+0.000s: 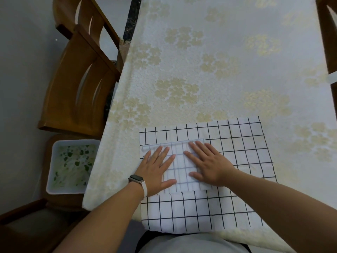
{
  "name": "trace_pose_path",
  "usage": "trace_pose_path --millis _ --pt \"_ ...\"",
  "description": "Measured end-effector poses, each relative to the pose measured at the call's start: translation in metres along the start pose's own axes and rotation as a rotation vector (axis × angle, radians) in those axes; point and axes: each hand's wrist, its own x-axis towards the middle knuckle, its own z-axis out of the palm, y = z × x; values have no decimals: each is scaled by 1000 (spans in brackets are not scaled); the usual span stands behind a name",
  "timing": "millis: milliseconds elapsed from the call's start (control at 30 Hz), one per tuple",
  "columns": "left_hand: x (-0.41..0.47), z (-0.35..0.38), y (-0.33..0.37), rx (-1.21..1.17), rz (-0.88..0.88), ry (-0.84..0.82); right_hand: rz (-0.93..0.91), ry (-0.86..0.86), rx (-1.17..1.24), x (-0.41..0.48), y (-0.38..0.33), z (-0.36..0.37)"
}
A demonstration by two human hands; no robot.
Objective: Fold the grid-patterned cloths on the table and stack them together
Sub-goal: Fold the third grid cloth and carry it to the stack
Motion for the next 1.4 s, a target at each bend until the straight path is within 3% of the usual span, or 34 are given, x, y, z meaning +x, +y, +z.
trace_pose_path --millis 233,433,567,633,800,900,1033,1133,1300,1400 --pt "2 11 -3 6 -8 64 14 24 -5 2 3 8" --pt "2 -5 3 3 -28 -25 32 -41 -21 2 -4 -3" --pt "16 -32 7 -89 -45 180 107 -54 40 -4 -21 -16" --pt "32 -49 4 -124 -76 216 143 24 64 -14 -31 -17" --pt "70 -76 5 -102 -9 44 195 116 93 -37 -53 -12" --pt "85 -81 8 -150 -67 -23 194 146 115 -46 -65 -10" --pt "97 -85 14 -334 -147 -114 379 148 223 -55 -70 -5" --pt "105 -88 28 -383 -73 -181 552 177 382 -58 -68 -4" --pt "127 -101 68 -480 21 -267 618 261 601 -60 -68 1" --pt "137 -108 91 -406 104 -308 737 293 764 -62 -68 -3"
